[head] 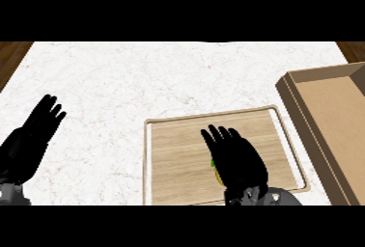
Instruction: Pick the lemon from the tray and place it in the cardboard box
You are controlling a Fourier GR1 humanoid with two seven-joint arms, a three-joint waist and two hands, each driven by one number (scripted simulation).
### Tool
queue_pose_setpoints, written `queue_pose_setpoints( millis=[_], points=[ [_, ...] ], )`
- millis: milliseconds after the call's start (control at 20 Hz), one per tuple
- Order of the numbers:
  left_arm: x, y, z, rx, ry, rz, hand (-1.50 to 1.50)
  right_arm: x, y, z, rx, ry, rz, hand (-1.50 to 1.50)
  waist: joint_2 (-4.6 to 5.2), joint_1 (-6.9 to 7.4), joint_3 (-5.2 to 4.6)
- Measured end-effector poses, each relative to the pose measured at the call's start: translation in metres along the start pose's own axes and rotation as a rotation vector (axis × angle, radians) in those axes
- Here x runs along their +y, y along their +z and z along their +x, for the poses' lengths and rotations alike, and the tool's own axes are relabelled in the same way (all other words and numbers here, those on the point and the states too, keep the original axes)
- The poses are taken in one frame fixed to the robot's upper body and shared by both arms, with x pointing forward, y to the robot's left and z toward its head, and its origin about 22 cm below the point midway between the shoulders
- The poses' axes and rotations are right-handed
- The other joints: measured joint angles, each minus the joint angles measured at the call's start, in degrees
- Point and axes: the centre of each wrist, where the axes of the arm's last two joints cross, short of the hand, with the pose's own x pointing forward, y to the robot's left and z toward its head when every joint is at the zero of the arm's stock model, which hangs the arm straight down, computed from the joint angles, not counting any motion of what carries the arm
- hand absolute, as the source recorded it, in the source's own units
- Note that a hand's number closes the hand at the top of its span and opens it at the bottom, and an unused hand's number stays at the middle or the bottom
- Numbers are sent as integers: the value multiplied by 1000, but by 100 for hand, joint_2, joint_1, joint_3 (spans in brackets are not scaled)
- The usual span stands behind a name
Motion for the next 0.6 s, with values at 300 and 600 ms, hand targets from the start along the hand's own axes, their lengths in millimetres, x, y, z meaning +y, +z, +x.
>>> queue_pose_setpoints(
  millis=[300,600],
  points=[
    [-7,1,-5,0,2,4,0,7,-11,3,24,20,35,-150,0,1,0],
    [-8,-1,3,0,3,3,0,15,-18,-1,47,34,58,-150,0,-4,1]
  ],
)
